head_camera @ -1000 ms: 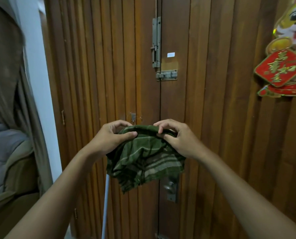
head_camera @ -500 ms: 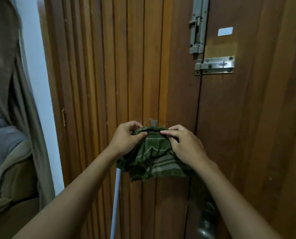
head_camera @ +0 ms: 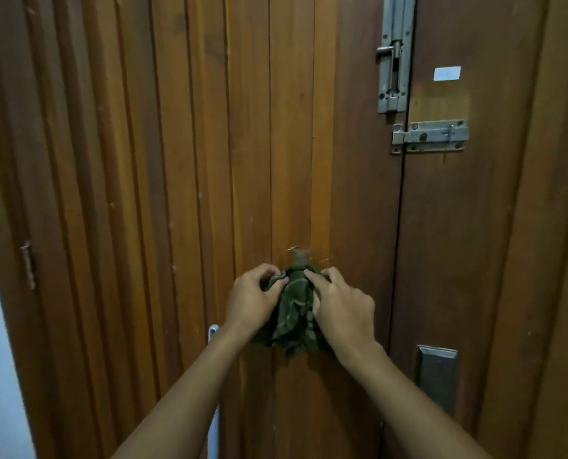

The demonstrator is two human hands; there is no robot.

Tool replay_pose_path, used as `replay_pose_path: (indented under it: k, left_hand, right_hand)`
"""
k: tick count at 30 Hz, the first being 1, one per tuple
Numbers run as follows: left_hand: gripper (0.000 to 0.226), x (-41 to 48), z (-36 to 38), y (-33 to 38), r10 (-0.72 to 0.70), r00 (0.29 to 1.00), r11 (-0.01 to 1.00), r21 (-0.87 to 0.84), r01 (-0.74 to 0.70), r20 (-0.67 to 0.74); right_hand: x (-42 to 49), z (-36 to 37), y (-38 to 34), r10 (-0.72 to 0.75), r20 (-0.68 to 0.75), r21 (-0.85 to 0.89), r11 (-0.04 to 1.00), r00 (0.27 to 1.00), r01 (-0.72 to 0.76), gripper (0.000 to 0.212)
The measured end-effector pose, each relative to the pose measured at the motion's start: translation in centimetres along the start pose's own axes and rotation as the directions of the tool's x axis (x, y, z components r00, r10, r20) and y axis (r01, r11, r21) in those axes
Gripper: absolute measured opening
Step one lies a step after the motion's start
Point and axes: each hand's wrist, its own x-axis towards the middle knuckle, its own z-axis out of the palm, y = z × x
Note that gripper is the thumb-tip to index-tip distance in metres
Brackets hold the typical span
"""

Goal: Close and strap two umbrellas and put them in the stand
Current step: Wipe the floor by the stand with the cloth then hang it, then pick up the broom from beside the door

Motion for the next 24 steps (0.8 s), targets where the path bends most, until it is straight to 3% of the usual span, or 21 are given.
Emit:
replay_pose_path:
  k: [2, 5, 10, 15, 20, 24]
  left_hand:
    - [0.007, -0.6, 0.6, -0.9, 0.015, 1.000, 0.999, -0.039, -0.016, -0.018]
    - [0.025, -1.7, 1.0, -1.4, 0.009, 0.999, 1.000, 0.015, -0.009, -0.034]
    - [0.038, -2.1, 0.8, -1.2, 0.156, 0.987, 0.986, 0.046, -0.158, 0.039]
    - [0.031, -1.1, 1.0, -0.5, 0.175, 0.983, 0.985, -0.011, -0.174, 0.062]
    - [0.026, 0.2, 0.9, -1.1, 0.128, 0.983, 0.991, -0.045, -0.123, 0.135]
    - [0.027, 0.2, 0.9, -1.3, 0.093, 0.977, 0.991, -0.114, -0.071, 0.194]
  right_hand:
    - [-0.6, 0.8, -0.2, 0.068, 0.008, 0.067, 0.995, 0.998, -0.068, 0.037]
    - [-0.8, 0.8, -0.9, 0.170, -0.003, 0.182, 0.969, 0.985, -0.166, 0.036]
    - [-0.7, 0.5, -2.2, 0.160, -0.155, 0.141, 0.980, 0.975, -0.139, 0.030]
    - [-0.8, 1.0, -2.0, 0.150, -0.018, 0.376, 0.917, 0.989, -0.132, 0.031]
    - [-1.0, 2.3, -1.9, 0.233, 0.016, 0.564, 0.801, 0.972, -0.201, 0.027]
    - [-1.4, 3.0, -1.9, 0.276, 0.028, 0.614, 0.754, 0.961, -0.235, 0.030]
